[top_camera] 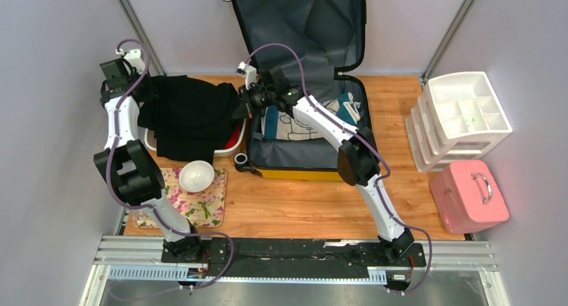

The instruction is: Open, take out, and arrange the luggage

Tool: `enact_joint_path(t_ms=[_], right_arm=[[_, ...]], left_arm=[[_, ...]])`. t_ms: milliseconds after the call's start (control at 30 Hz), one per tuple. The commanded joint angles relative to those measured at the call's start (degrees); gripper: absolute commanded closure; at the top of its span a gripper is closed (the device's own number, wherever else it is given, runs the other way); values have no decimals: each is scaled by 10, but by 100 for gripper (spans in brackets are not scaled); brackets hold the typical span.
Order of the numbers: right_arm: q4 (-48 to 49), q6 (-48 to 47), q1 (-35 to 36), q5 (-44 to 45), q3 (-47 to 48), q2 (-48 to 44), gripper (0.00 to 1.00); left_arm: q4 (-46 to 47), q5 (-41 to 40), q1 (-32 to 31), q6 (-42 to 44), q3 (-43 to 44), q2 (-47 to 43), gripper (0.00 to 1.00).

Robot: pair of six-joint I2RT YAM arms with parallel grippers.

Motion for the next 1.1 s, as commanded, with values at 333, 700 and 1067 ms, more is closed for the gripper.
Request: enact_joint_path(t_ms=[333, 700, 1067], right_arm=[[-19, -58, -25, 50, -17, -79, 29], [-171, -350, -95, 156, -193, -194, 28], [-113, -382, -50, 240, -183, -113, 26]], left_arm=[[-85, 35, 18, 38, 126, 58, 17], [-84, 136, 9, 21, 127, -18, 16], [-88, 206, -68, 22, 10, -82, 15]])
